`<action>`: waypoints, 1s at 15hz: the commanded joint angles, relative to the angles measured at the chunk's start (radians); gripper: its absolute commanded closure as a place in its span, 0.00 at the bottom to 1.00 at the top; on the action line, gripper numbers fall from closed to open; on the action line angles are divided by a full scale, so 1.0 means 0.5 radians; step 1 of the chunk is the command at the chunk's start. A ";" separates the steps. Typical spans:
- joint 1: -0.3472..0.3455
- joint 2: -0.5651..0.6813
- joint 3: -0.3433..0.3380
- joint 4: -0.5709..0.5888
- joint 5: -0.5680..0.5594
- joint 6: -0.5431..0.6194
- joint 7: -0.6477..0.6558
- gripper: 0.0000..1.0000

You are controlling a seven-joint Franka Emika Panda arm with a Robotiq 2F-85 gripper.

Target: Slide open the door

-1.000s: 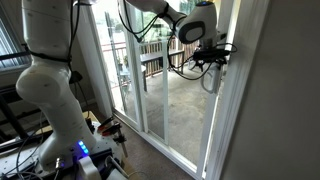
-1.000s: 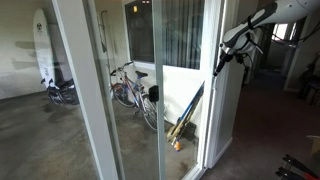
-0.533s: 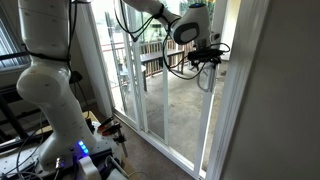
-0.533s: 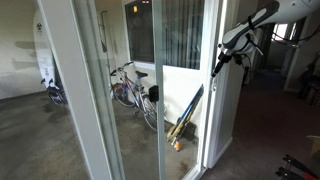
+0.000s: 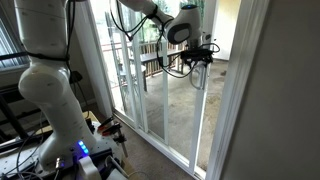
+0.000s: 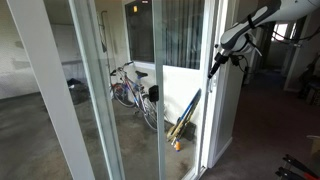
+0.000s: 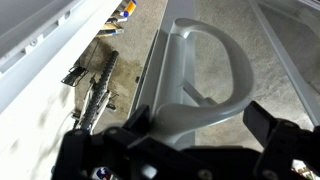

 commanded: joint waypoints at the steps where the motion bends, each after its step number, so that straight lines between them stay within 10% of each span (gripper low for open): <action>1: 0.119 0.026 0.117 -0.101 -0.007 0.029 0.063 0.00; 15: 0.147 -0.054 0.175 -0.105 0.011 0.001 0.295 0.00</action>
